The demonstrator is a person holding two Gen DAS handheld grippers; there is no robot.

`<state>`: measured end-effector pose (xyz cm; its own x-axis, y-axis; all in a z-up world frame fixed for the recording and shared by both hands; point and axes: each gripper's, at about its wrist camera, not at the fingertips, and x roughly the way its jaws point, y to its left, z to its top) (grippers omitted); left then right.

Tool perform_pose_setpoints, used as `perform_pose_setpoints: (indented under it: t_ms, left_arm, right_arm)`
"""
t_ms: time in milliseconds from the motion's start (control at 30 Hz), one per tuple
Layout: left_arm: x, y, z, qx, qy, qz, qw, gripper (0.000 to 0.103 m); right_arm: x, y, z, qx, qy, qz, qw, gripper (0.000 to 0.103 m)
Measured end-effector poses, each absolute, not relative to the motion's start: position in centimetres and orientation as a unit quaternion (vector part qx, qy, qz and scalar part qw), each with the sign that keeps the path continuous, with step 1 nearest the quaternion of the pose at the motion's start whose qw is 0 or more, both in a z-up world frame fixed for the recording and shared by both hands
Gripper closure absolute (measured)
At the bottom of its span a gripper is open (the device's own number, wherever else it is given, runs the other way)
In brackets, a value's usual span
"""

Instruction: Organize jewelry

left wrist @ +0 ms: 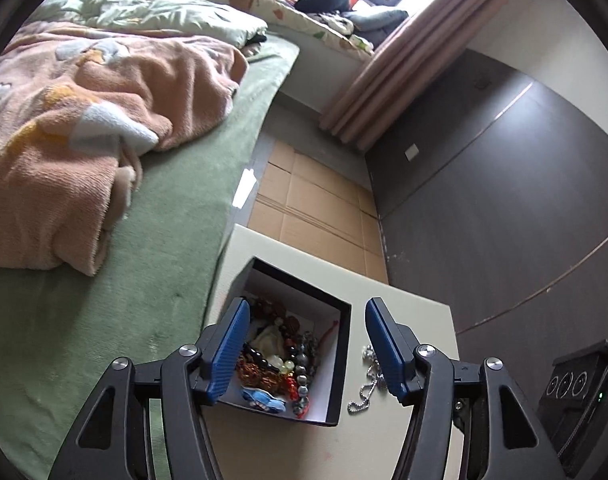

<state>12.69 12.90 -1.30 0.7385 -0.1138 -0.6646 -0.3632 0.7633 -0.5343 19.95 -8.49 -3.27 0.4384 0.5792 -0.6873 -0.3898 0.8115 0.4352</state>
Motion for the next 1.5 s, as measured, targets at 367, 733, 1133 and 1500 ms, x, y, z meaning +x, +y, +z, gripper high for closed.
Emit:
perform_pose_setpoints:
  t_ms: [367, 733, 1133, 1500]
  left_arm:
    - [11.6, 15.5, -1.4, -0.371, 0.338, 0.103, 0.859, 0.042]
    - [11.8, 15.6, -1.6, -0.367, 0.339, 0.112, 0.859, 0.042]
    - [12.2, 13.5, -1.3, -0.351, 0.345, 0.093, 0.866, 0.042]
    - [13.2, 8.7, -0.8, -0.295, 0.358, 0.047, 0.885, 0.042]
  right_arm:
    - [20.1, -4.3, -4.1, 0.112, 0.446, 0.341, 0.82, 0.06]
    - [22.0, -2.8, -5.9, 0.166, 0.476, 0.363, 0.784, 0.031]
    - [22.1, -8.7, -4.3, 0.174, 0.46, 0.311, 0.813, 0.029]
    - [22.0, -14.0, -3.8, 0.172, 0.468, 0.256, 0.828, 0.029]
